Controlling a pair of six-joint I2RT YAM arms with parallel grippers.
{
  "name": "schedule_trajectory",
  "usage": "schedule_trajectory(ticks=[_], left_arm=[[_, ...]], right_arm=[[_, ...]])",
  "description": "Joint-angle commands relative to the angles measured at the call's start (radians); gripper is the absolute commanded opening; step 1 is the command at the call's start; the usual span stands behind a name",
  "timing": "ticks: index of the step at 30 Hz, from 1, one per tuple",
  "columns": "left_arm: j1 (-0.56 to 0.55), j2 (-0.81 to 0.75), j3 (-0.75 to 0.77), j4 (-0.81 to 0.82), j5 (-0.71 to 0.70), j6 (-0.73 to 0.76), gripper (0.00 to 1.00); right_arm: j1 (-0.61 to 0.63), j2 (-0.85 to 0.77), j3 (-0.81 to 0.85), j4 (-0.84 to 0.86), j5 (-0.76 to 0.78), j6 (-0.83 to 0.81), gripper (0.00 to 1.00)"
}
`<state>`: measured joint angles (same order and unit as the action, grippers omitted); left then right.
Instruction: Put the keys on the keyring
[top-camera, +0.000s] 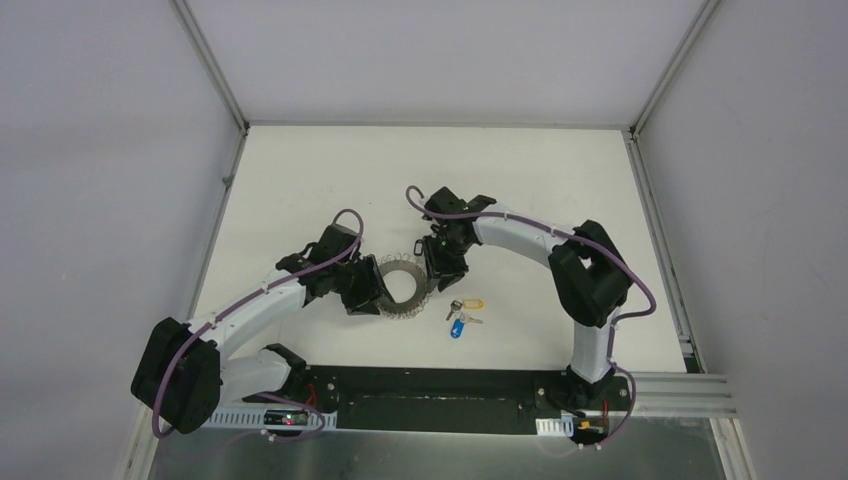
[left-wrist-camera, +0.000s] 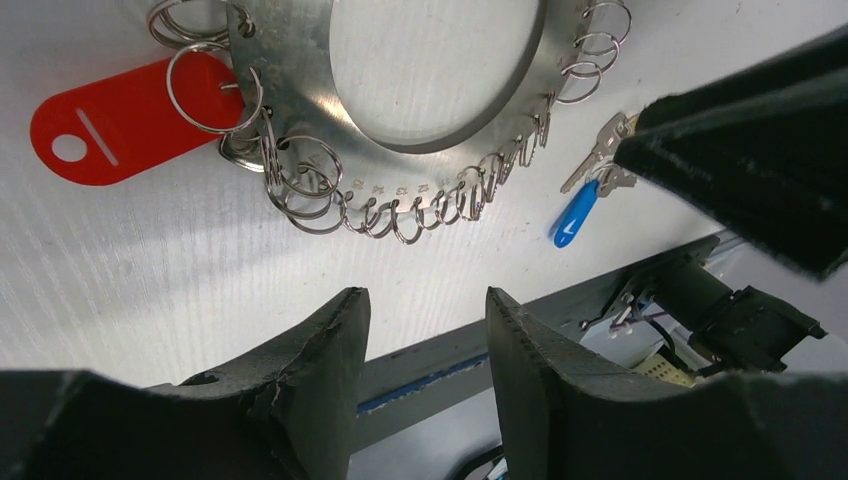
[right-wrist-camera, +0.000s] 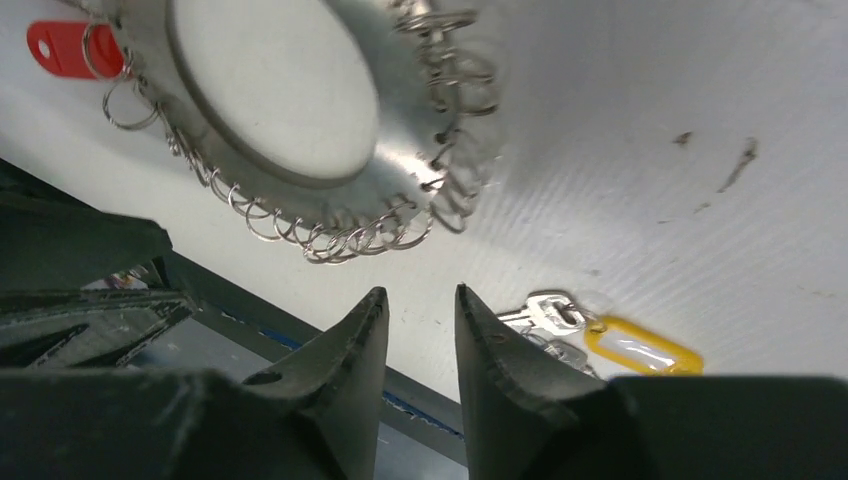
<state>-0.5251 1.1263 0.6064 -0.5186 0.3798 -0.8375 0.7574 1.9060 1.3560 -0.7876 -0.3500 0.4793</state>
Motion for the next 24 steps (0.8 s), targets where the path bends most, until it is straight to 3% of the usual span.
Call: schedule_trajectory(ticks=[1,4,11,24], left_arm=[[-0.013,0.006,0.025,0.045,0.0,0.005,0.49],[-0.013,-0.011,0.01,0.043,-0.01,-0.002,0.49],[-0.013,-0.05,-0.021,0.04,-0.025,-0.009,0.49],[-0.013,-0.042,-0.029,0.039,-0.025,-0.007,0.5]], right_arm=[[0.097,-0.034,0.096,-0.09,0.106,-0.019,0.3],[0.146,-0.001,0.14,-0.147,0.174,-0.013,0.22],[0.208,0.044,0.18,-0.163,0.213,0.001,0.21],[0.214,0.13,0.223,-0.137,0.2,0.03,0.22]])
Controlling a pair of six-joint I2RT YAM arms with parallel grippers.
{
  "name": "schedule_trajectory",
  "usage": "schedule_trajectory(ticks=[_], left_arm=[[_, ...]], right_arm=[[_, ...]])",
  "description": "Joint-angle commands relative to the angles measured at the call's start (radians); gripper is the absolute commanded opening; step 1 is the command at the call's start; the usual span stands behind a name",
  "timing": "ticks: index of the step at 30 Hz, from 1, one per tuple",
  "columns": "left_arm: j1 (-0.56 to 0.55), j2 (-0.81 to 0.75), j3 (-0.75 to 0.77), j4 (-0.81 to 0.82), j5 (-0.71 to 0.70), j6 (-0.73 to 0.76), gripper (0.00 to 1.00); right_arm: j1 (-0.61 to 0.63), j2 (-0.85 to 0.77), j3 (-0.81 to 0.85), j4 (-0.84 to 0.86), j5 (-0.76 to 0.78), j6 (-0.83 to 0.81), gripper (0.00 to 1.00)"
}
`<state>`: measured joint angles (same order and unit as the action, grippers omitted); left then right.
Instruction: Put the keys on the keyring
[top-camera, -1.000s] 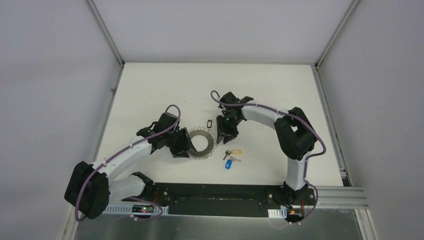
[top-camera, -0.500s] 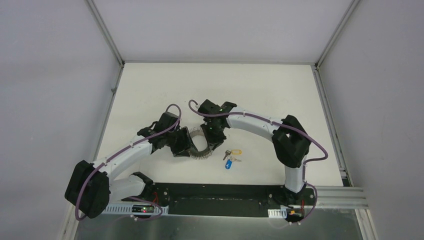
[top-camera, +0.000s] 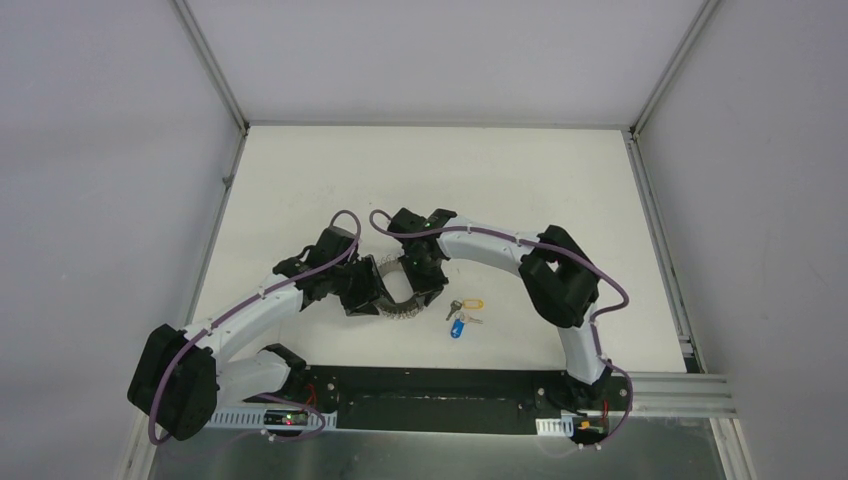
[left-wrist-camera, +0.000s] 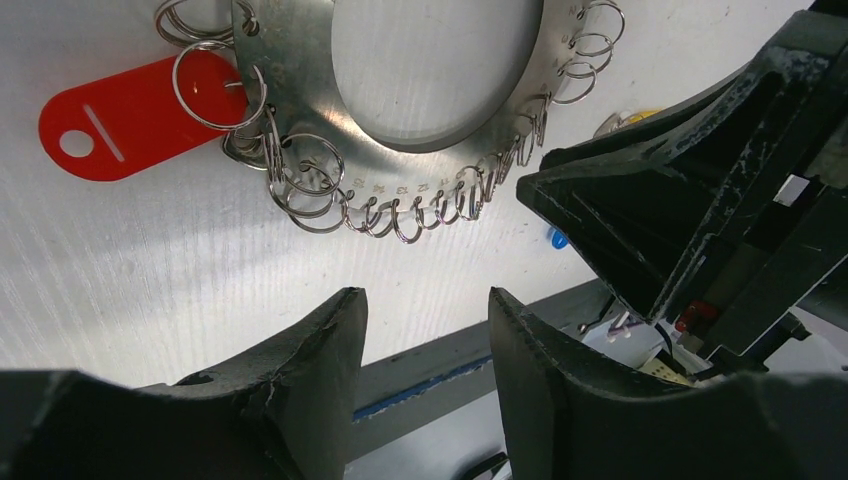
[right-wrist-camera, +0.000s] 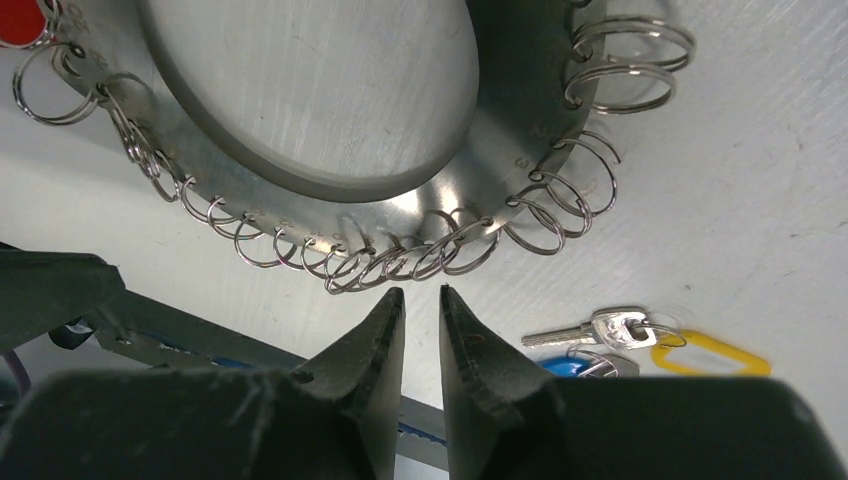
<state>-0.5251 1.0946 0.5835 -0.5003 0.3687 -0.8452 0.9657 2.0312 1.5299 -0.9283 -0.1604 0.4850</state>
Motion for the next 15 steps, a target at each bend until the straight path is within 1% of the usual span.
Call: schedule_trajectory(ticks=[1,5,11,15], left_arm=[[-0.013,-0.01,-0.007,0.021,-0.014,0.0,0.5],[-0.013,-0.012,-0.012,0.021,-0.016,0.0,0.5],[-0.014,-0.017,-0.02,0.02,-0.019,-0.003,0.5],[-0.014,-0.022,-0.025,0.02,-0.019,-0.003,0.5]], right_arm=[[0.005,0.008,0.051,0.007,0.007,0.024,0.22],[0.005,0.019,0.049,0.015,0.002,0.03,0.24],[0.005,0.033,0.049,0.018,0.028,0.032,0.31],[0.007,0.041,0.048,0.023,0.05,0.032,0.32]])
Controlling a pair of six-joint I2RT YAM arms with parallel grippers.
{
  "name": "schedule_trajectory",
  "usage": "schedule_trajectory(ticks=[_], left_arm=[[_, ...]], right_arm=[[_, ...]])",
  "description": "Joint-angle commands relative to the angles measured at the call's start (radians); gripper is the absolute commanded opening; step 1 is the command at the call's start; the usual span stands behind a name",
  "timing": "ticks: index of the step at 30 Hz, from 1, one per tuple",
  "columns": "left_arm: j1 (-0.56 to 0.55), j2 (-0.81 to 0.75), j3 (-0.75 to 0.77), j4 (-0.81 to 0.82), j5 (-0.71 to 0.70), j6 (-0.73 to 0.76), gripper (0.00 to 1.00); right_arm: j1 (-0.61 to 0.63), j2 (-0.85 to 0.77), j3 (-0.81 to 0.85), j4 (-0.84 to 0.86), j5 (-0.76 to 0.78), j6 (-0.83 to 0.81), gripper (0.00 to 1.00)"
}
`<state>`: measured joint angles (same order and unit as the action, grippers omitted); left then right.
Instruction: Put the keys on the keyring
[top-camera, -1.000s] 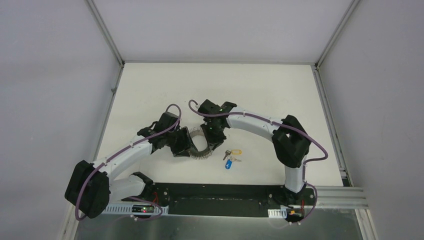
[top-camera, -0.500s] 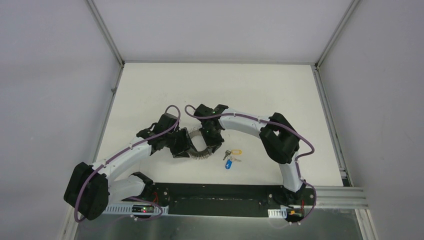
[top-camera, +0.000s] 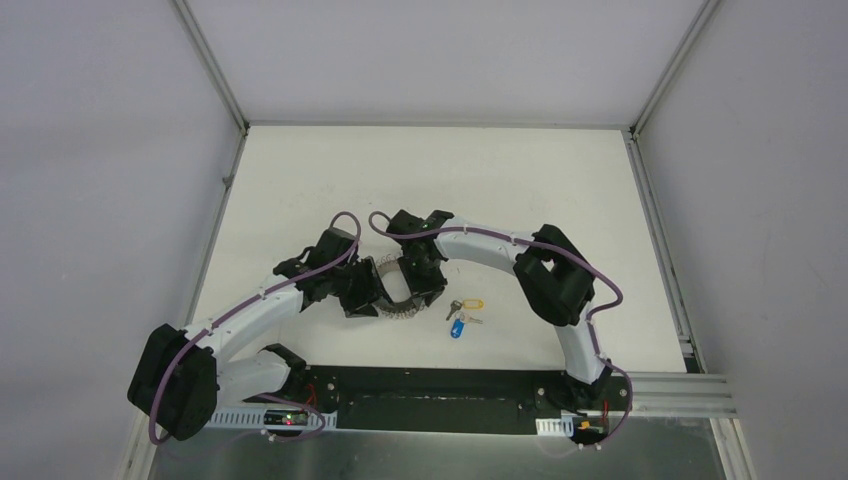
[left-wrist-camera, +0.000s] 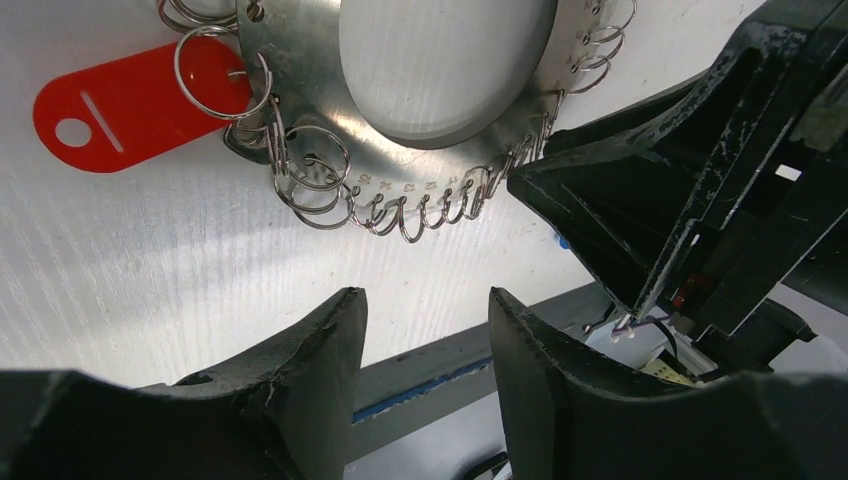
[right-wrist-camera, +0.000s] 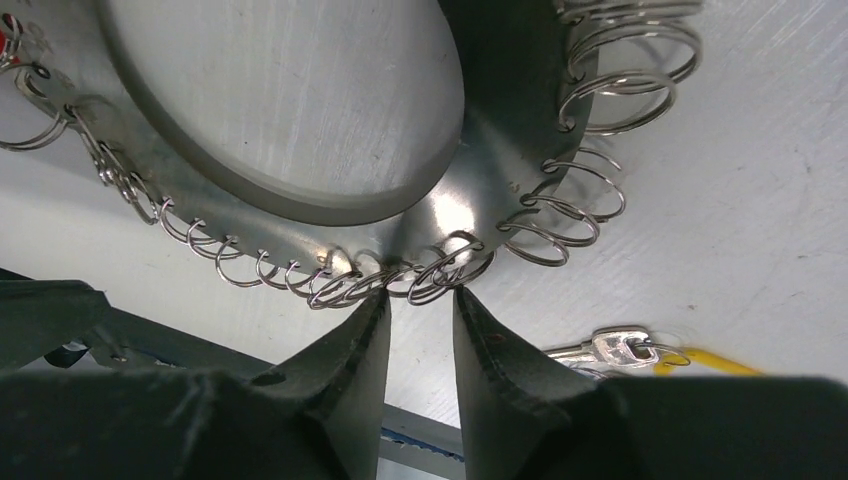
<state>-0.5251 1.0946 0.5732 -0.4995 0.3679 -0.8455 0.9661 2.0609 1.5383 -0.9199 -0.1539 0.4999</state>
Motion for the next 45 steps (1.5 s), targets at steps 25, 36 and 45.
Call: schedule_trajectory(ticks=[25,36,45], left_arm=[[-0.013,-0.039,-0.019,0.02,-0.017,-0.005,0.5],[-0.013,-0.045,-0.042,0.019,-0.022,-0.033,0.5],[-0.009,0.004,-0.064,0.025,-0.034,-0.081,0.45]], right_arm=[[-0.132,-0.17,-0.049,0.153,-0.153,-0.021,0.57],[-0.251,0.031,0.158,0.104,-0.191,-0.08,0.55],[-0.256,0.105,0.182,0.103,-0.237,-0.074,0.35]])
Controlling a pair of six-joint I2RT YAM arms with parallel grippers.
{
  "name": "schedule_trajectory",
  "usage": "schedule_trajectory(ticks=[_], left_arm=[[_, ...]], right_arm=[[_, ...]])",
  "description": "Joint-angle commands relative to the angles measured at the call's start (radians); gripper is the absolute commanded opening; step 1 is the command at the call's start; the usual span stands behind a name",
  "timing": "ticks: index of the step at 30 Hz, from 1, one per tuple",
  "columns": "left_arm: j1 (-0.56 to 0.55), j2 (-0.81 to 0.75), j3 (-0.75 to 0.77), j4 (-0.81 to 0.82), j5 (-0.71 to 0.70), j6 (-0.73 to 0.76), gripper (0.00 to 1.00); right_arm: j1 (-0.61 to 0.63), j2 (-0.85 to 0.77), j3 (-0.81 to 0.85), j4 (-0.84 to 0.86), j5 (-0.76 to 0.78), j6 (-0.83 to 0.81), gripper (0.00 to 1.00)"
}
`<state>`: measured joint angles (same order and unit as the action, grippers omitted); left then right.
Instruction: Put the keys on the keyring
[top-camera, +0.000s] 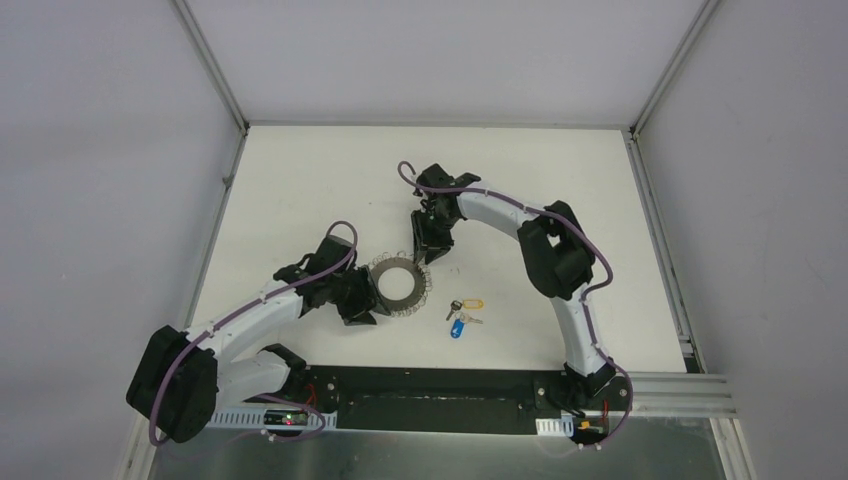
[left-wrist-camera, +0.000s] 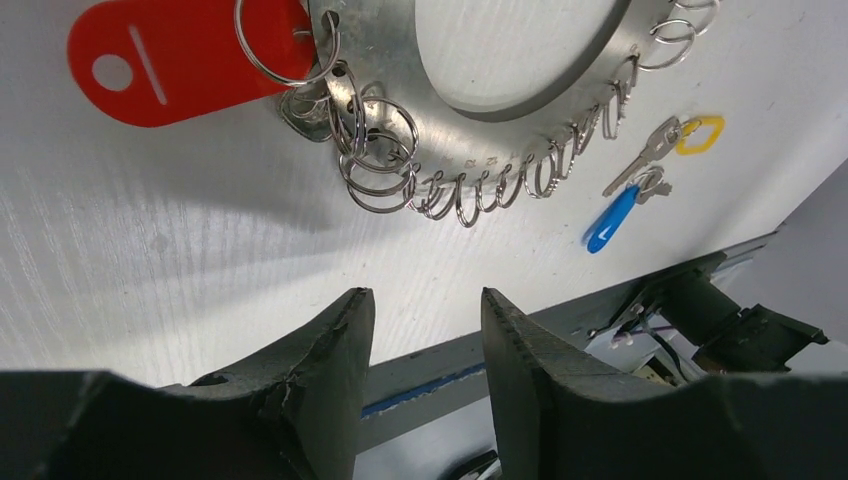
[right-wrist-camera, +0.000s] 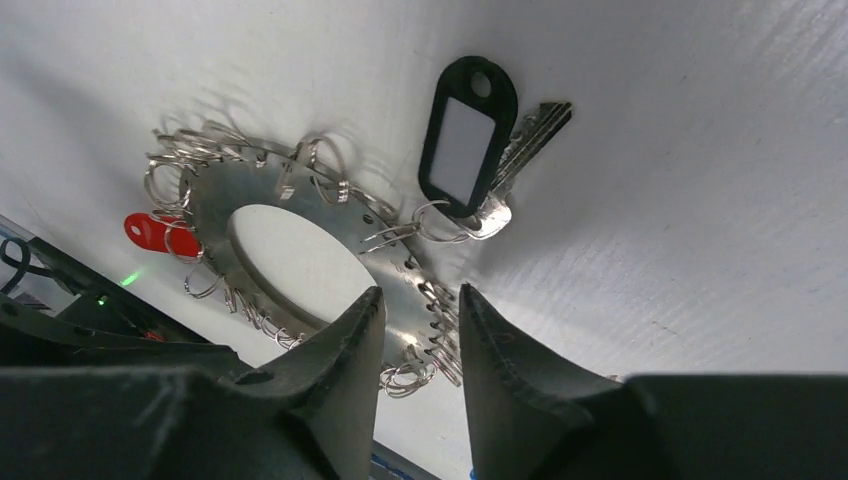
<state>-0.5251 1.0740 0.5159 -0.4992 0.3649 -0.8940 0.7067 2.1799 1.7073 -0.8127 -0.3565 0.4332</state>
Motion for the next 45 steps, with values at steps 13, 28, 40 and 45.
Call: schedule_trajectory(ticks=[13,28,40,45], left_arm=[[0.1,0.241,0.073,0.059,-0.008,0.061,0.35],[0.132,0.38,0.235,0.038,-0.016,0.204,0.33],[0.168,0.46,0.432,-0.112,-0.097,0.344,0.38],[0.167,0.35,0.379,-0.105,-0.015,0.304,0.42]], right_arm=[[0.003,-0.152,-0.226,0.072,-0.09,0.04,0.17],[0.031,-0.35,-0.523,0.314,-0.255,0.247,0.18],[0.129,-0.395,-0.558,0.413,-0.271,0.287,0.18],[0.082,-0.453,-0.564,0.379,-0.271,0.287,0.18]])
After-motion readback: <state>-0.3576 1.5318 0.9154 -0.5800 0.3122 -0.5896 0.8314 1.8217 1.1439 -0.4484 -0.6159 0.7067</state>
